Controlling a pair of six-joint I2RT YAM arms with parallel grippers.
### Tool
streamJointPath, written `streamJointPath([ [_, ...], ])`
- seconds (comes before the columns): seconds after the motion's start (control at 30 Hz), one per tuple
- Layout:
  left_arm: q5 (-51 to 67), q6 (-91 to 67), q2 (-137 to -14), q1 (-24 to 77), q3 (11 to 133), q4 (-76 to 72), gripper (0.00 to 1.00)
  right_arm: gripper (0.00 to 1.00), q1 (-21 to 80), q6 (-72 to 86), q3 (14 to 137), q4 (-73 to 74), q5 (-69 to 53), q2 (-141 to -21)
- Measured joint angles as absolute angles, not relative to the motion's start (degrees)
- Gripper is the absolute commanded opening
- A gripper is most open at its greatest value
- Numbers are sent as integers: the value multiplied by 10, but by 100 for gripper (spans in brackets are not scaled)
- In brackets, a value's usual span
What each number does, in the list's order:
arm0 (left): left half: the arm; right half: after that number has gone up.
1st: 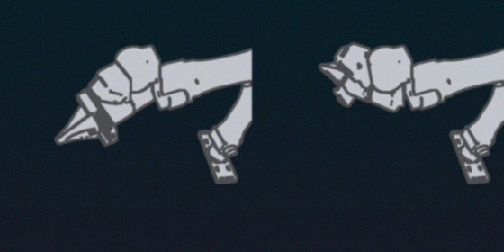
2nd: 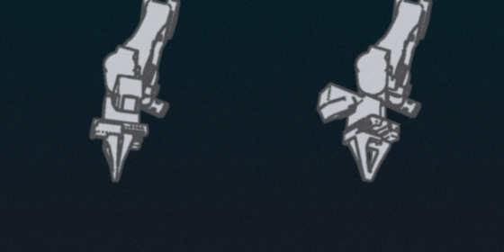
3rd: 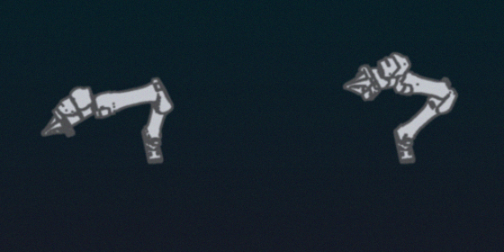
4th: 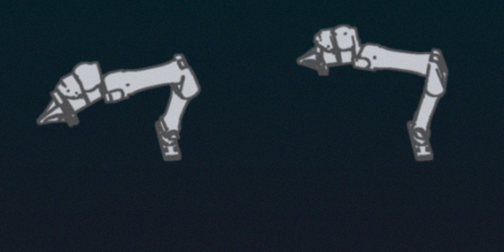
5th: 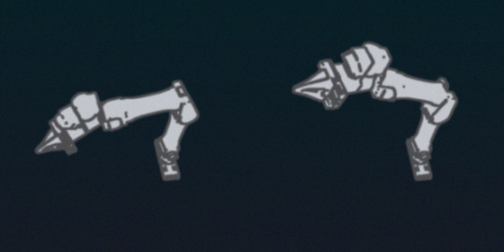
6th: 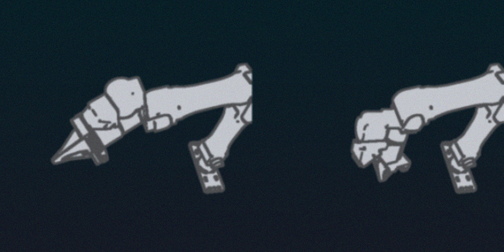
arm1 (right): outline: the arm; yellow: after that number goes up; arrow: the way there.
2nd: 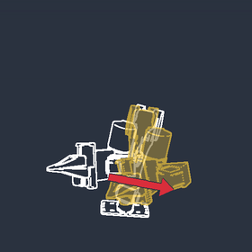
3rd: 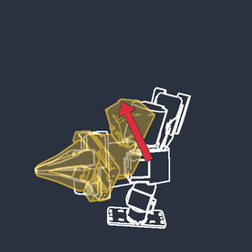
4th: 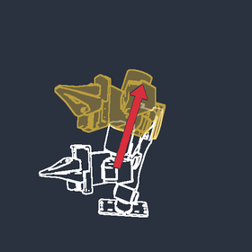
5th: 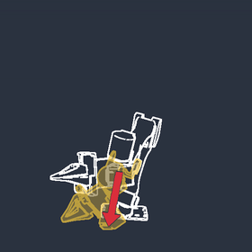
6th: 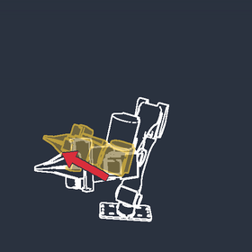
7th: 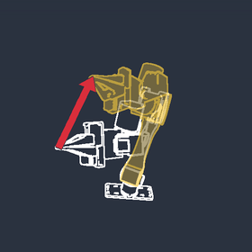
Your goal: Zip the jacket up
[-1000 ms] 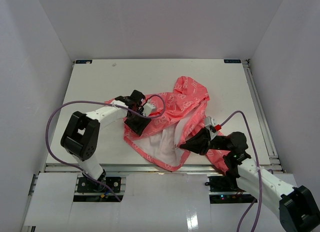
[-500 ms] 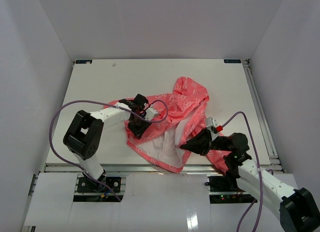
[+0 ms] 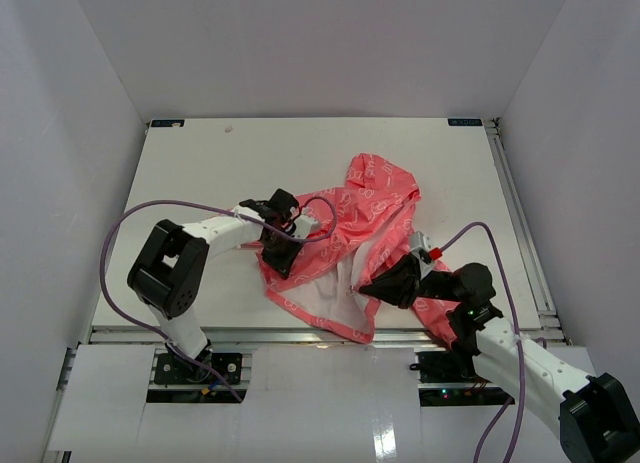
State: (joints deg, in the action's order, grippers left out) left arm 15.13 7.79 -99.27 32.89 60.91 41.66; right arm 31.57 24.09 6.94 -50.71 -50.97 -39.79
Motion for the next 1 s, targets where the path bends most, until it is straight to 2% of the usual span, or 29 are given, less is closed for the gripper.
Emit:
streamJointPath([
  [0.27, 230, -1, -953, 309, 610, 339, 0, 8, 316, 214, 77, -451, -459, -425],
  [0.3, 243, -7, -940, 309, 610, 331, 8, 8, 316, 212, 77, -448, -456, -425],
  [0.37, 267, -17, -915, 309, 610, 314, 19, 8, 316, 209, 77, -442, -451, -424],
  [0.47, 295, -25, -883, 309, 610, 294, 18, 8, 316, 206, 77, -434, -446, -421],
  [0.57, 313, -29, -870, 309, 608, 281, 28, 8, 316, 206, 77, -431, -441, -417],
  [0.67, 325, -27, -876, 309, 607, 284, 32, 8, 316, 206, 77, -429, -438, -414],
  [0.73, 332, -24, -881, 309, 606, 288, 27, 8, 316, 206, 77, -429, -436, -413],
  [0.8, 335, -20, -887, 310, 606, 294, 1, 8, 316, 205, 77, -428, -435, -412],
  [0.9, 335, -12, -892, 312, 604, 304, 0, 8, 316, 205, 77, -424, -432, -411],
  [1.0, 330, -3, -894, 313, 604, 315, 24, 8, 316, 205, 77, -419, -429, -409],
])
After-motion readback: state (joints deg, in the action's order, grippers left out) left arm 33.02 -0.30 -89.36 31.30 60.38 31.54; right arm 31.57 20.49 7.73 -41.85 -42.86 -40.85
